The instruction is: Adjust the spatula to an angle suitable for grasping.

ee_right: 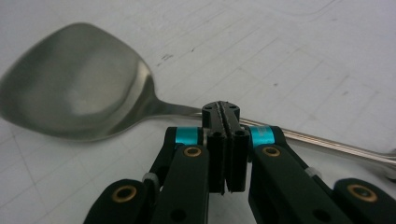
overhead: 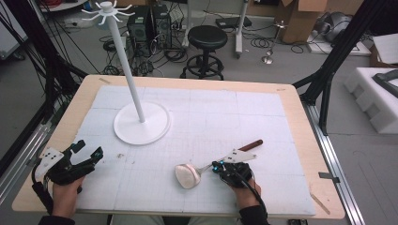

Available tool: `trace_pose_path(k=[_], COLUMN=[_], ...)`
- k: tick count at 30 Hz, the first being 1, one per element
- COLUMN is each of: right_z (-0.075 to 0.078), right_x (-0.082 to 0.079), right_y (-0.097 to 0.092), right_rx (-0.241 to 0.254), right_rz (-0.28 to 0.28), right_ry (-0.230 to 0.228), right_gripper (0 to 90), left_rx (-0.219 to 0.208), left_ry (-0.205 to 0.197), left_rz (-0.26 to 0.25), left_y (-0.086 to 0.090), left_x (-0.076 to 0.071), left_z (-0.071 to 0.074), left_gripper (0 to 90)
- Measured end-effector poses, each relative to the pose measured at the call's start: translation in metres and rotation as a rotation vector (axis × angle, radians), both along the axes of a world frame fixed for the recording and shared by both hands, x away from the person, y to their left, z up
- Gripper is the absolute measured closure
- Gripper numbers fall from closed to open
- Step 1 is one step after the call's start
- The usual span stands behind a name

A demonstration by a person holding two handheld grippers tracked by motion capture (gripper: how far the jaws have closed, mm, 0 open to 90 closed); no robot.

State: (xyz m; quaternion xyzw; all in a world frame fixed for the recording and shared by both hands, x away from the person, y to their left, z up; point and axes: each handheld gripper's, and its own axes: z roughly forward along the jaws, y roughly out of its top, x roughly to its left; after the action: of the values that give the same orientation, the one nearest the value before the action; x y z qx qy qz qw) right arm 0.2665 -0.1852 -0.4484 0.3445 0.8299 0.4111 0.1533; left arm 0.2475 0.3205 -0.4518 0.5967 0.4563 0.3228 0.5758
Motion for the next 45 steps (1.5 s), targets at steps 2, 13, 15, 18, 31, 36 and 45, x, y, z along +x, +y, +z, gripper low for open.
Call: trace_pose_path(k=[2,13,15,18,31,36,45], right_z=[0.0,0.003,0.004,0.006,0.001,0.0,-0.001], right_x=[0.001,0.012,0.012,0.009,-0.005,-0.002,0.005], right_y=[0.002,0.009,0.006,0.0,0.029,0.04,0.054], right_rx=[0.004,-0.013,-0.001,0.014,-0.066,-0.067,-0.063], right_rz=[-0.005,-0.042,-0.047,-0.055,0.117,0.119,0.065], right_ry=[0.006,0.014,0.015,0.017,0.019,0.014,0.003], right_gripper=[89.1,89.1,89.1,89.1,89.0,89.1,89.1], left_rx=[-0.002,-0.001,0.0,-0.001,-0.002,0.0,0.0], left_ry=[0.0,0.003,0.003,0.003,0.004,0.005,0.005], left_rz=[0.001,0.002,0.002,0.002,0.002,0.002,0.002], left_y=[0.0,0.0,0.0,0.0,0.0,0.0,0.0], left_x=[0.0,0.0,0.0,0.0,0.0,0.001,0.001], left_z=[0.0,0.0,0.0,0.0,0.0,0.0,0.0], left_gripper=[21.1,21.1,21.1,21.1,21.1,21.2,21.2])
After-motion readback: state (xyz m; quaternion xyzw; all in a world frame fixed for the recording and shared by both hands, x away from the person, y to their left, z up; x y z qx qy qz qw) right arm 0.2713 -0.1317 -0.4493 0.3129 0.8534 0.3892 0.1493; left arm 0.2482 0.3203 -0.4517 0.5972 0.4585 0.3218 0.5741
